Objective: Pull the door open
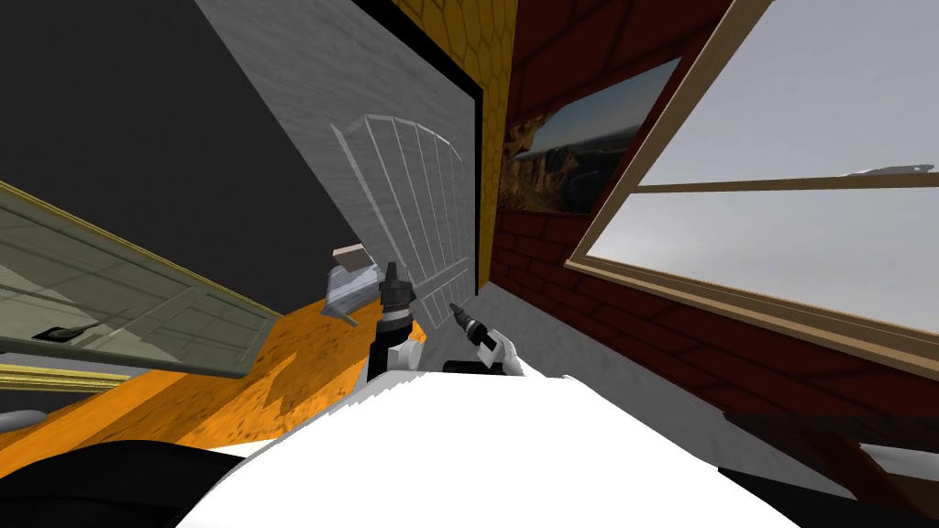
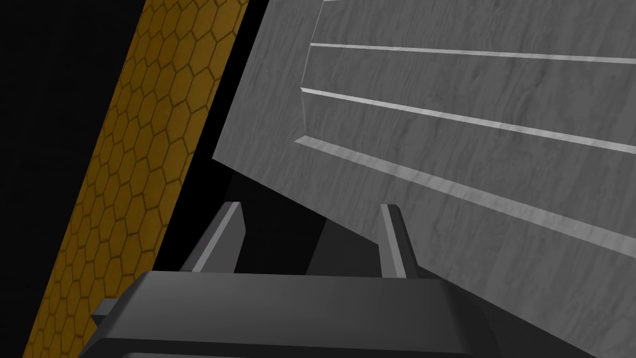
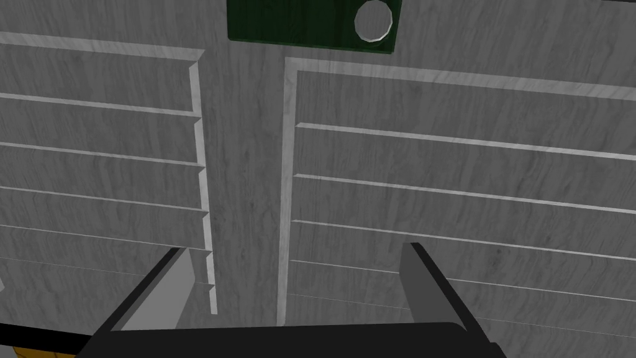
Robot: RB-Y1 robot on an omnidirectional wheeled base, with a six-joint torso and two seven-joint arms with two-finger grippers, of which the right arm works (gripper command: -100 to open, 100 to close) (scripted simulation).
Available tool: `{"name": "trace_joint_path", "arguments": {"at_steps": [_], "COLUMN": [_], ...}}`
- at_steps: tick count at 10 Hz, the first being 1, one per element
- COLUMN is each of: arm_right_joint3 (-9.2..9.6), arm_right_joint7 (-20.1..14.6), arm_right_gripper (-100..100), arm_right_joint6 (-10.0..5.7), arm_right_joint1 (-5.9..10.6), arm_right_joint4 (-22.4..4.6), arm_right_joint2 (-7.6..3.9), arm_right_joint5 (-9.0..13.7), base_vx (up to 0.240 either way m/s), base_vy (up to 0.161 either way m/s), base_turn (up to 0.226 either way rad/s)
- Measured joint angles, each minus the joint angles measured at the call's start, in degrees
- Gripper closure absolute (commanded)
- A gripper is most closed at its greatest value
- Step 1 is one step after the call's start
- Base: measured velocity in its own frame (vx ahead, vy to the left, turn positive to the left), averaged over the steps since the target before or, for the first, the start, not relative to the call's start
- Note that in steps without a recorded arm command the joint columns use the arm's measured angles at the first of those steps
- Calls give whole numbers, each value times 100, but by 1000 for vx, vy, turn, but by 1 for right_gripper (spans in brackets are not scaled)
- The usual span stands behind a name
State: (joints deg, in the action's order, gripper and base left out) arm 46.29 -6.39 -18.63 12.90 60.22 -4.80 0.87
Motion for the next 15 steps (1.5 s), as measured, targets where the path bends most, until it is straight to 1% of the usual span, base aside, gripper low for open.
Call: {"name": "trace_joint_path", "arguments": {"at_steps": [3, 4, 5, 6, 7, 8, 9, 10, 11, 13, 14, 15], "arm_right_joint3": [0, 0, 2, -2, 0, -3, -5, -4, 3, 24, 18, 25], "arm_right_joint7": [0, 0, 4, 9, 16, 15, 21, 21, 17, 16, 22, 22], "arm_right_gripper": [-100, -100, -100, -100, -100, -100, -100, -100, -100, -100, -100, -100], "arm_right_joint6": [0, 0, 16, -1, 0, -17, -6, -14, 22, 155, 112, 101], "arm_right_joint1": [0, 1, -6, 1, -20, 1, -5, 6, 0, -73, -30, -36], "arm_right_joint4": [2, 2, 25, -18, 7, -45, -33, -65, -10, 207, 68, 74], "arm_right_joint2": [1, 1, -30, -50, -100, -130, -172, -232, -320, -559, -544, -645], "arm_right_joint5": [0, 0, -3, -6, -11, -11, -17, -19, -23, -37, -40, -45], "base_vx": [-2, -12, -37, -43, -27, -45, -65, -43, -44, -76, -62, -71], "base_vy": [-2, -127, -196, -169, -158, -195, -194, -212, -204, -147, -134, -131], "base_turn": [-6, -21, 9, 3, -10, -17, -10, -21, -14, -10, -21, -16]}}
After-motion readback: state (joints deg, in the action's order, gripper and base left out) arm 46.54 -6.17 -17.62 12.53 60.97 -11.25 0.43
